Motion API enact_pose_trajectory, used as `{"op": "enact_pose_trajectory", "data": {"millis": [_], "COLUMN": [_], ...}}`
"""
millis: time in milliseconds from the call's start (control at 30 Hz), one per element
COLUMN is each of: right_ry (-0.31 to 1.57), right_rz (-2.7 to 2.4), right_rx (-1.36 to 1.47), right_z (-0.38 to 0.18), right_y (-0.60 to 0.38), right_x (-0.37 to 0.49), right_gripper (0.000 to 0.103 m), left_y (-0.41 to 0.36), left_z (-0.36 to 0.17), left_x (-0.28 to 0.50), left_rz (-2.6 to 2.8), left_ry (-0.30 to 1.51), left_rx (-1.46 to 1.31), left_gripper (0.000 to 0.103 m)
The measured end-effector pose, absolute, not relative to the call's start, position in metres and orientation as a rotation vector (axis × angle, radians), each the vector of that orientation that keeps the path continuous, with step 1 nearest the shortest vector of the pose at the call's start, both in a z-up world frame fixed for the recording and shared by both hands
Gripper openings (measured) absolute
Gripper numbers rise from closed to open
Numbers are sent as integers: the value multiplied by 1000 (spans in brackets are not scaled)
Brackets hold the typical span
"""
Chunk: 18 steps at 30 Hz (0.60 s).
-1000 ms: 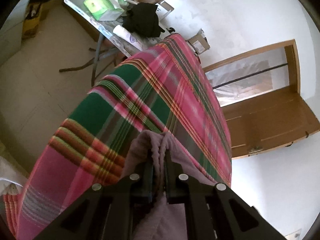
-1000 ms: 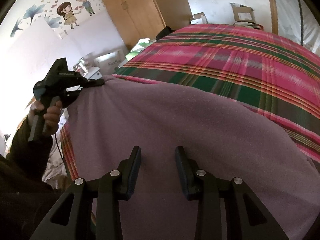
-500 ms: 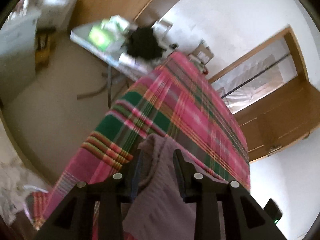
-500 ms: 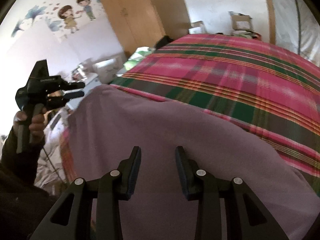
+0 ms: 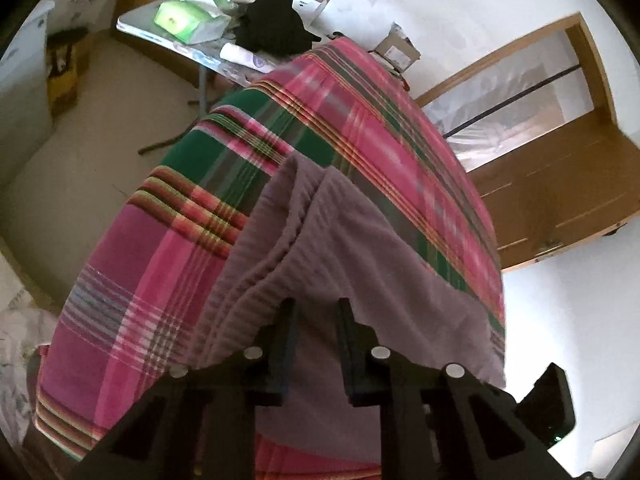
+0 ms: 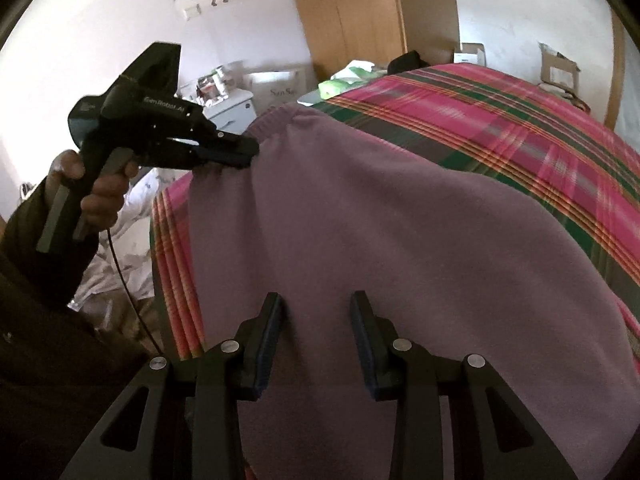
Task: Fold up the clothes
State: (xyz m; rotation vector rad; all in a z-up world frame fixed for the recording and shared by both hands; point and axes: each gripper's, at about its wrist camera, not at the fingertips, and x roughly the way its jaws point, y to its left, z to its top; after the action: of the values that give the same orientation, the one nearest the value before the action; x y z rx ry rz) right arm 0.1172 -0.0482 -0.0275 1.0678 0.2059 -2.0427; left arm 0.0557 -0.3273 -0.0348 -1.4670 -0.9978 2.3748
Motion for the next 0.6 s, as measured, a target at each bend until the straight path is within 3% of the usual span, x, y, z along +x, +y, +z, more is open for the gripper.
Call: {"op": "enact_pose_trajectory", "data": {"millis": [133,333,600], "right_ry": [168,80,85], "right_rz": [-2107,-2315,-2342], "right_rx": [1031,1068,1093], "right_z": [-12,4,7], "right_y": [-28,26,59], "right_x": [109,73,38], "right_gripper": [37,37,37], "left_y": [-319,-299,-264], "left_z": [-29,-10,19], "left_x": [56,52,38], "left_rz": [2418,2501,2466], "left_ry": [-914,-779,-683], "left_rx": [-1506,-1496,-1409], "left_gripper": [16,24,26]}}
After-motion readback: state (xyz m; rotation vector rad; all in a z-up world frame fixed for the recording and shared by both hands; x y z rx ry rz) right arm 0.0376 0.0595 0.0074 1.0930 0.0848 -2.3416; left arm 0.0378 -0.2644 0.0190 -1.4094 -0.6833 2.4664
